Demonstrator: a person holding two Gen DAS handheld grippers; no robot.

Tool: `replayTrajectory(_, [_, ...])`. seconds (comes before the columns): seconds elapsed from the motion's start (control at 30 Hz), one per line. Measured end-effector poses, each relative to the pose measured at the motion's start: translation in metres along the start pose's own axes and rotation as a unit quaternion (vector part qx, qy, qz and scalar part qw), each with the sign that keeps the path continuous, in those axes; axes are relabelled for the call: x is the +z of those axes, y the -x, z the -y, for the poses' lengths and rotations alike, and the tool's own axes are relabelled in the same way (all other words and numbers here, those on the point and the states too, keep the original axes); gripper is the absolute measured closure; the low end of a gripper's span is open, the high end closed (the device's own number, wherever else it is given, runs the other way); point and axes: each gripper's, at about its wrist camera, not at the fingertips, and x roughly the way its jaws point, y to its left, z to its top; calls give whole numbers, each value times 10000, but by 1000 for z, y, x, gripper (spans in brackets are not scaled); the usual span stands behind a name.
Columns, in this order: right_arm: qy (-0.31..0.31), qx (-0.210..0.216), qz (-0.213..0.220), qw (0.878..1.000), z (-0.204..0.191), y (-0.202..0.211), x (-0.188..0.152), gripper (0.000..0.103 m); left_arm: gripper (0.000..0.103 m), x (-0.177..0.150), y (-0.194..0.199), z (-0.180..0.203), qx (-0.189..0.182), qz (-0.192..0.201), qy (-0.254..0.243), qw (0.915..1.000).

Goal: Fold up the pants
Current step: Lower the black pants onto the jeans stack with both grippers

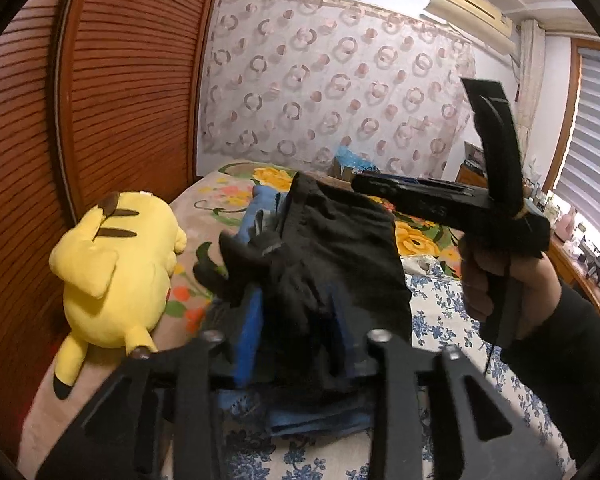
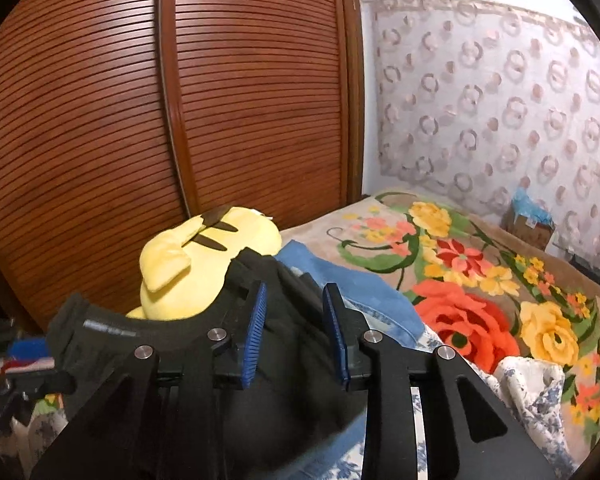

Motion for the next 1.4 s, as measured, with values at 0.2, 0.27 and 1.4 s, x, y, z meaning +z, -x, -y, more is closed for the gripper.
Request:
replayTrajectory(0.2, [108,45,-108,9999,1,10,-14,75,40,12,-3,6,-13,20,-154,9999])
replayTrajectory(0.27, [94,101,-152,9998,2,10,-19,75,40,13,-8,7,-8,-26,-205,9998])
replayTrajectory(1.4, [-438,-148,-184,9988,-20,44,-46,73,40,-11,-5,-10,558,-206,-384,9975])
